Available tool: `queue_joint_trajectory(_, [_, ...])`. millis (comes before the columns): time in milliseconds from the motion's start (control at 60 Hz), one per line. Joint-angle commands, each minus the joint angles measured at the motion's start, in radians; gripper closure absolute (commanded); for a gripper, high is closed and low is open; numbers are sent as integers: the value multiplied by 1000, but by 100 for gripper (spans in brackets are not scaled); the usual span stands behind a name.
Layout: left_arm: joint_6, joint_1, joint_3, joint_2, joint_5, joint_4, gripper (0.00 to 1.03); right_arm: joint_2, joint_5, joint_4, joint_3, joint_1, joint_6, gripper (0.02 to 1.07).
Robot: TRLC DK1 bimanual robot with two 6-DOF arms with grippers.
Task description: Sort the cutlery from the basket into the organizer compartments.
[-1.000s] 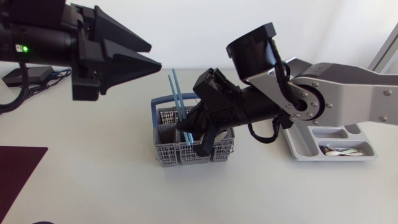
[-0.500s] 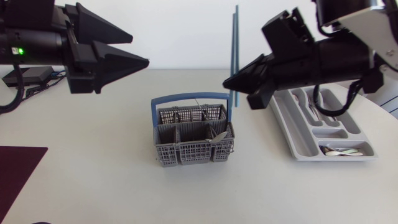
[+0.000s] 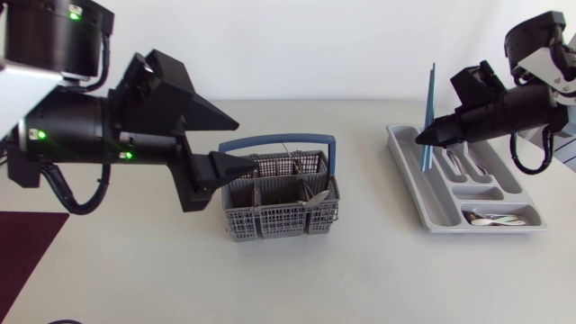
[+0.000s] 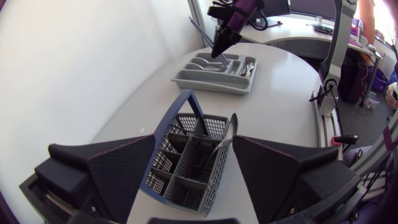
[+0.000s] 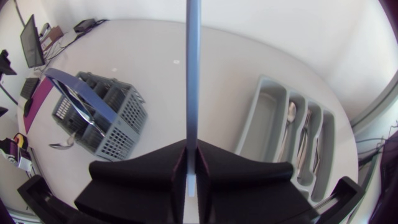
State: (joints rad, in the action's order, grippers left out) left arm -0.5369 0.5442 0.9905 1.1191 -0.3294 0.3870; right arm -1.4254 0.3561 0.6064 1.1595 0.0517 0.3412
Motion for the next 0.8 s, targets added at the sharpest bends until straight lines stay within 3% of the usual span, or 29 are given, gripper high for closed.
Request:
queue_joint_trajectory(0, [-23, 39, -38, 25, 26, -25, 18, -70, -26, 18, -1, 42, -10, 102])
queue_joint_trajectory(317, [-29, 135, -96, 48, 112, -80, 18, -283, -124, -11, 16, 145, -28, 102])
queue_joint_trajectory(700, [-35, 174, -127, 48, 144, -92, 18, -498, -175, -91, 46, 157, -42, 101])
queue_joint_trajectory(783, [-35, 186, -130, 48, 158, -96, 18, -529, -186, -114, 49, 155, -47, 94])
